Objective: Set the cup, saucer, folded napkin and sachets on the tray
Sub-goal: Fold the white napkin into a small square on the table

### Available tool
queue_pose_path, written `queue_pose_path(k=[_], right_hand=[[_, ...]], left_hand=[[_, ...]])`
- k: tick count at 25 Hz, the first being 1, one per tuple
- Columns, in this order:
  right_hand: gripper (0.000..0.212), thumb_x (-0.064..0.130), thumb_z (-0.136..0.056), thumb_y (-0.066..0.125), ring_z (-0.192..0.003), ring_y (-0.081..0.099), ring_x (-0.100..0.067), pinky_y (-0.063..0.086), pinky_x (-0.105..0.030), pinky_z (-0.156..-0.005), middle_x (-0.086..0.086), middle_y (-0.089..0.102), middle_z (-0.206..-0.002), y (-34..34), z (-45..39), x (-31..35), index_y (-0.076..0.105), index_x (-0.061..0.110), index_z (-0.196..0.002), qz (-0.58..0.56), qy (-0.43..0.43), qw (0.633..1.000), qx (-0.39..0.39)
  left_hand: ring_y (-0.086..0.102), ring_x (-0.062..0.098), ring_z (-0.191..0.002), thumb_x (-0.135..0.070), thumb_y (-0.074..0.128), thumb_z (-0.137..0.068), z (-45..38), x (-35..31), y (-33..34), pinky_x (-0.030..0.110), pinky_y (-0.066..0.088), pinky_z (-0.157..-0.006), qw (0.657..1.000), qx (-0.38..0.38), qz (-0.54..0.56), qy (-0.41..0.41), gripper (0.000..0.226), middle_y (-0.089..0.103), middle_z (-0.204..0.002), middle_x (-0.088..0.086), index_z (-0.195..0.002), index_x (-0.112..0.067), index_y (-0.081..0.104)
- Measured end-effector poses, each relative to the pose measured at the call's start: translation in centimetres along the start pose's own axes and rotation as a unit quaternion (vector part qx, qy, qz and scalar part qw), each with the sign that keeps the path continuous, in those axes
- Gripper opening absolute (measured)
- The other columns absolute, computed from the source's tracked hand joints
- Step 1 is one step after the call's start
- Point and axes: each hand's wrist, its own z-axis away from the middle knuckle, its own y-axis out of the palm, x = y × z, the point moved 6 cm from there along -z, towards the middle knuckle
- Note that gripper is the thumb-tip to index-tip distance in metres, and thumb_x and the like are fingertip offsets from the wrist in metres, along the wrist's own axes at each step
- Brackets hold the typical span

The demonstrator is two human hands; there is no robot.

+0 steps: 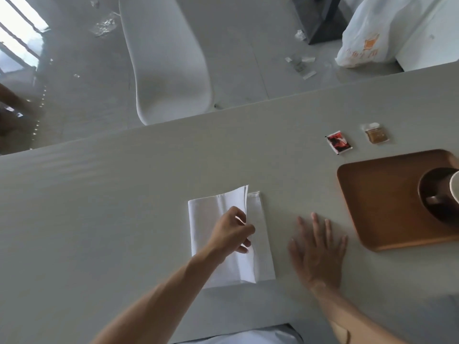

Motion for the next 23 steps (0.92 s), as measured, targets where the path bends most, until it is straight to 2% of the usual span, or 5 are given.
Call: queue_pose_path(k=[5,9,15,19,23], right_hand=[[0.063,0.062,-0.091,0.026,-0.149,0.017,-0.030,-0.001,-0.061,-0.117,0.003,0.018,-0.163,0.3,0.0,-0.2,0.017,0.044,-0.151,-0.006,0.004,1.000,-0.001],[0.064,0.062,-0.089,0.029,-0.149,0.018,-0.030,0.000,-0.061,-0.118,0.002,0.022,-0.162,0.1,-0.2,-0.2,0.019,0.043,-0.150,-0.013,0.004,1.000,-0.006],[0.062,0.064,-0.091,0.022,-0.149,0.015,-0.028,0.001,-0.060,-0.118,0.004,0.019,-0.162,-0.1,-0.2,-0.3,0.014,0.047,-0.150,-0.011,0.010,1.000,-0.004],[0.061,0.062,-0.090,0.026,-0.146,0.024,-0.031,0.008,-0.063,-0.116,0.000,0.028,-0.160,-0.7,-0.1,0.3,0.025,0.045,-0.148,-0.016,0.003,1.000,-0.004],[0.059,0.048,-0.085,0.039,-0.137,0.040,-0.036,0.023,-0.066,-0.110,-0.011,0.046,-0.149,-3.2,-0.5,1.8,0.050,0.026,-0.138,-0.069,0.026,0.996,-0.055]], left_hand=[[0.066,0.020,-0.054,-0.016,0.061,-0.066,-2.0,1.2,2.8,0.041,0.060,-0.054,0.997,-0.007,-0.071,0.004,0.025,0.065,-0.072,0.007,-0.088,-0.018,0.050],[0.072,0.027,-0.066,-0.033,0.067,-0.064,-2.6,1.5,3.8,0.043,0.062,-0.063,0.977,-0.003,-0.215,0.013,0.038,0.071,-0.080,0.006,-0.097,-0.025,0.052],[0.063,0.007,-0.073,-0.036,0.070,-0.082,-0.6,2.8,2.0,0.032,0.057,-0.069,0.958,0.042,-0.252,0.132,0.033,0.064,-0.082,-0.013,-0.111,-0.030,0.056],[0.059,0.011,-0.092,-0.025,0.066,-0.086,2.9,4.9,-3.8,0.030,0.053,-0.065,0.873,-0.123,-0.361,0.305,0.019,0.064,-0.097,-0.010,-0.105,-0.026,0.065],[0.057,0.026,-0.107,-0.017,0.066,-0.085,3.7,5.8,-5.9,0.037,0.052,-0.086,0.838,-0.207,-0.379,0.332,0.032,0.061,-0.117,0.003,-0.116,-0.017,0.063]])
